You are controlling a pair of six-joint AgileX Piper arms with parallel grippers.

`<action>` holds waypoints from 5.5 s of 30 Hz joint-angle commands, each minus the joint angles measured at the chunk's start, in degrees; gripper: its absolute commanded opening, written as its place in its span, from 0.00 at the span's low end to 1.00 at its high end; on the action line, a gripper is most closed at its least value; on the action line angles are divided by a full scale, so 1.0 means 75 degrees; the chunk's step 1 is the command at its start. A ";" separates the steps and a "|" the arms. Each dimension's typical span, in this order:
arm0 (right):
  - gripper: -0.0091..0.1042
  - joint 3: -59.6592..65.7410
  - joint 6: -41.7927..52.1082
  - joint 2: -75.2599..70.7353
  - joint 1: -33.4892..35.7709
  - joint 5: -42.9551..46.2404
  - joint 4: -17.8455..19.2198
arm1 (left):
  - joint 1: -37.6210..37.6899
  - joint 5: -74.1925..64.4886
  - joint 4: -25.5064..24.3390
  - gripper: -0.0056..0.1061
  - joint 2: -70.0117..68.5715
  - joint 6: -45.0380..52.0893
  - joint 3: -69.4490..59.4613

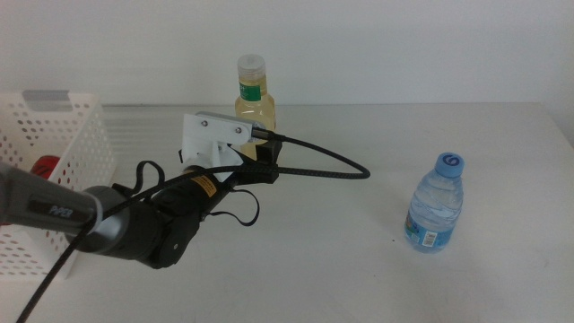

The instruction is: Use arms to grab the bottles and put them into the dustbin to the left of the table.

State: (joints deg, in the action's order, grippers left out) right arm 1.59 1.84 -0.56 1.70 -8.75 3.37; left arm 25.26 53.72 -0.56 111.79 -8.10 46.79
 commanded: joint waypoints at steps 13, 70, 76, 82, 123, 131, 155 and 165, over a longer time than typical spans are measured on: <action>0.82 -0.0059 0.0073 -0.0209 -0.0039 0.0586 0.0110 | 0.0031 -0.0126 0.0578 0.86 0.0327 0.0187 0.1514; 0.82 -0.0059 0.0073 -0.0209 -0.0039 0.0586 0.0110 | -0.1036 -0.0489 -0.1954 0.63 0.2187 -0.1145 0.4427; 0.82 -0.0059 0.0073 -0.0209 -0.0039 0.0586 0.0110 | -0.1029 -0.1015 -0.2660 0.19 0.1961 -0.1591 0.4295; 0.82 -0.0059 0.0073 -0.0209 -0.0039 0.0586 0.0110 | -0.1029 -0.1468 -0.2883 0.11 0.0824 -0.1784 0.3282; 0.82 -0.0059 0.0073 -0.0209 -0.0039 0.0586 0.0110 | -0.1040 -0.6433 -0.9384 0.11 -0.5625 -0.7385 0.0605; 0.82 -0.0059 0.0073 -0.0209 -0.0039 0.0586 0.0110 | -0.1040 -0.6384 -0.8004 0.11 -0.5625 -0.7286 0.0596; 0.82 -0.0059 0.0073 -0.0209 -0.0039 0.0586 0.0110 | -0.2804 -1.1939 0.0928 0.01 -0.5329 0.2306 0.2604; 0.82 -0.0059 0.0073 -0.0209 -0.0039 0.0586 0.0110 | -0.4363 -1.4957 0.1443 0.01 -0.3646 0.3427 0.5329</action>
State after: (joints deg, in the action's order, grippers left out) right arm 1.59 1.84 -0.56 1.70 -8.79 3.37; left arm -6.49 -59.33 7.24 85.10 15.94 81.33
